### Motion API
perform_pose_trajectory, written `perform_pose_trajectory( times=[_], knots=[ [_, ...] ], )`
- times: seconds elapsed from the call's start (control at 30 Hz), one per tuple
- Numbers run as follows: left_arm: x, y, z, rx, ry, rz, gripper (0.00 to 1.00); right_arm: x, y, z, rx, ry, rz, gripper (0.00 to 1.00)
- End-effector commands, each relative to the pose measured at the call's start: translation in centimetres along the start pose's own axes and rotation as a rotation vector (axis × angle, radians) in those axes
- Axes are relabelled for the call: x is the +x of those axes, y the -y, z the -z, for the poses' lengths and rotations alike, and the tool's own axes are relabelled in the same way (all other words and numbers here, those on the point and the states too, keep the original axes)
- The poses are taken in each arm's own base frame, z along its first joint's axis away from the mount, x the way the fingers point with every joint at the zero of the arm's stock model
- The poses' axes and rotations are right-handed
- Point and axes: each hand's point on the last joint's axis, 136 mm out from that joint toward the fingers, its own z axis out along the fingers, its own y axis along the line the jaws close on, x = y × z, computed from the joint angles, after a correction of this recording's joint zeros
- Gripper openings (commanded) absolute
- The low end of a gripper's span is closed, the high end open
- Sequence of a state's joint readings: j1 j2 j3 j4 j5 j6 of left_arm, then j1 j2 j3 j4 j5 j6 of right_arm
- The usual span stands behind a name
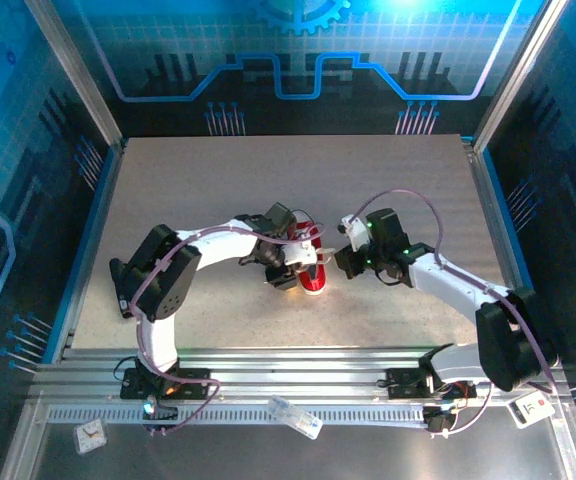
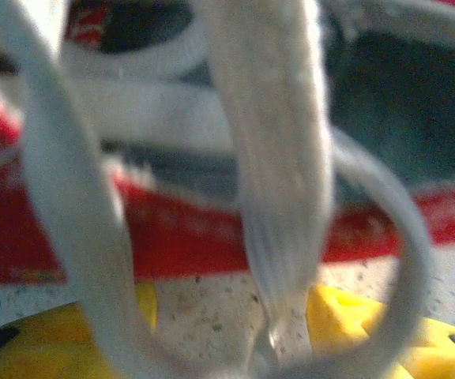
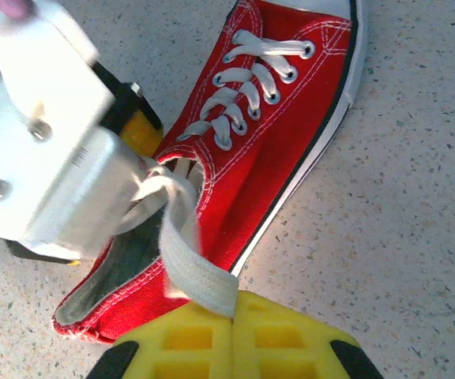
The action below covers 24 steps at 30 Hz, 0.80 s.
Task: Tie the shoes
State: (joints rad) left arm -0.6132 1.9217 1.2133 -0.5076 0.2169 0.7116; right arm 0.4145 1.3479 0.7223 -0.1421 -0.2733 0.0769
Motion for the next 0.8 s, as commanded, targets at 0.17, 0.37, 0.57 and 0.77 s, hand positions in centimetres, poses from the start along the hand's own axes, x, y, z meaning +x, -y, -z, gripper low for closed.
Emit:
perform_pose_trajectory(
  times=[0.17, 0.37, 0.57, 0.77],
  knots=[
    [0.4, -0.9, -0.1, -0.046, -0.055, 0.035, 0.27, 0.1, 0.7, 0.6, -0.006, 0.004, -0.072, 0.0],
    [1.0, -1.6, 4.3, -0.112, 0.042, 0.091, 0.04, 0.1, 2.5, 2.2, 0.082, 0.003, -0.116, 0.0],
    [2.0, -1.4, 8.3, -0.18, 0.096, 0.11, 0.02, 0.2, 4.9, 4.8, 0.172, 0.038, -0.221, 0.0],
    [3.0, -0.9, 10.9, -0.247, 0.123, 0.14, 0.0, 0.2, 6.0, 6.0, 0.218, 0.033, -0.284, 0.0]
  ],
)
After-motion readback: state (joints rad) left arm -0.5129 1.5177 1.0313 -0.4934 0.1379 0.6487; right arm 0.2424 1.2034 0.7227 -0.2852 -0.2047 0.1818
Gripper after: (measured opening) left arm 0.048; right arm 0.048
